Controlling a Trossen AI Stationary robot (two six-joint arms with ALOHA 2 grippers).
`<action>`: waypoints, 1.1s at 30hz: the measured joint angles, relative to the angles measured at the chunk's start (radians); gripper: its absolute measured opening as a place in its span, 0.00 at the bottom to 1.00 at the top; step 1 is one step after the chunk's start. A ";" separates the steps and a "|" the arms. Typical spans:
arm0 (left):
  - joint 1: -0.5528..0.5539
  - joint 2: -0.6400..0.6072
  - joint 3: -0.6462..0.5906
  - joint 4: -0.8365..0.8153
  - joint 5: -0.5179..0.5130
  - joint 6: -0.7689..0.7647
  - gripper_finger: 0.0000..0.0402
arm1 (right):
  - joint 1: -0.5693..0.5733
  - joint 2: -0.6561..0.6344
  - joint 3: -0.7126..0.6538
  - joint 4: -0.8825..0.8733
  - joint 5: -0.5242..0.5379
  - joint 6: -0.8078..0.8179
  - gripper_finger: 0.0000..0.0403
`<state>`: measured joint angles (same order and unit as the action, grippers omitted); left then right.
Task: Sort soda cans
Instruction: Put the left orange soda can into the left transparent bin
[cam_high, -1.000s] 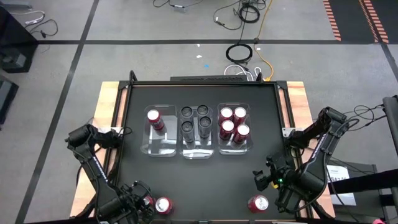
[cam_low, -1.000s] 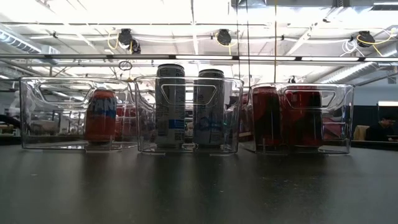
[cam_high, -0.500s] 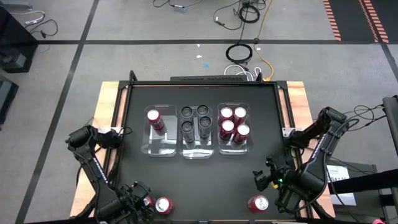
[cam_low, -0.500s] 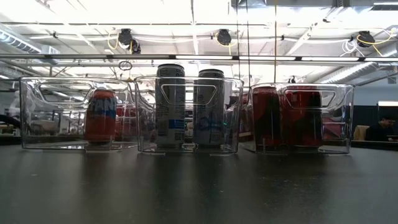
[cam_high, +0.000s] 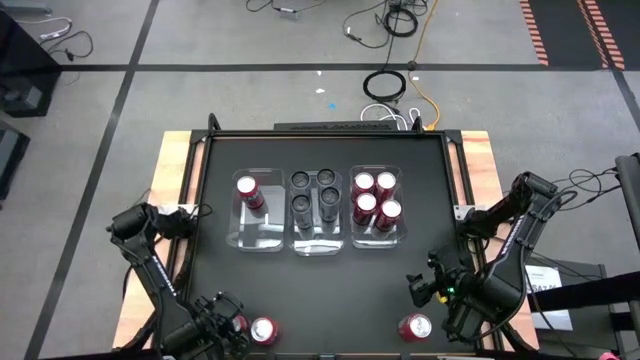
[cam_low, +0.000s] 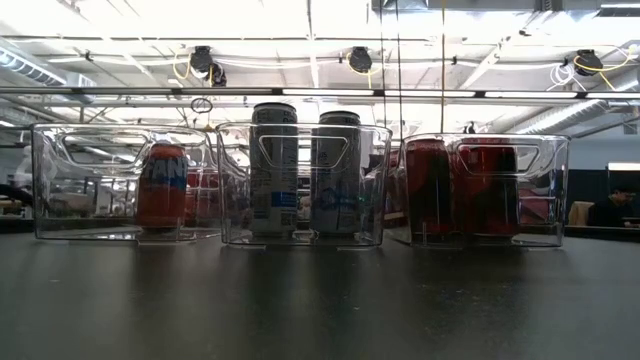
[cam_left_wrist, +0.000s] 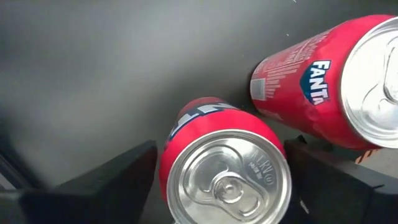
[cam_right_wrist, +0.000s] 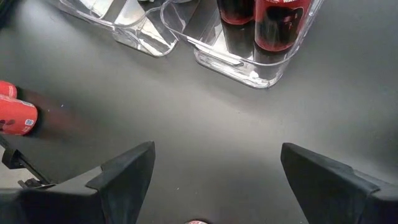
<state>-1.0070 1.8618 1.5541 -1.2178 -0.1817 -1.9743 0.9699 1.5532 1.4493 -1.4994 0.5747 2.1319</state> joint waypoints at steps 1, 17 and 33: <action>0.000 0.000 0.000 -0.002 0.001 0.000 0.91 | 0.000 0.000 0.000 0.000 0.000 0.000 0.85; -0.001 -0.005 -0.004 0.008 0.010 0.018 0.96 | 0.000 0.000 0.000 0.000 0.000 -0.004 0.85; 0.004 0.058 -0.008 0.008 0.014 0.082 0.96 | 0.000 0.000 0.000 0.008 0.000 -0.001 0.85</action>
<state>-1.0028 1.9196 1.5463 -1.2102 -0.1677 -1.8924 0.9699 1.5532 1.4490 -1.4918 0.5747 2.1306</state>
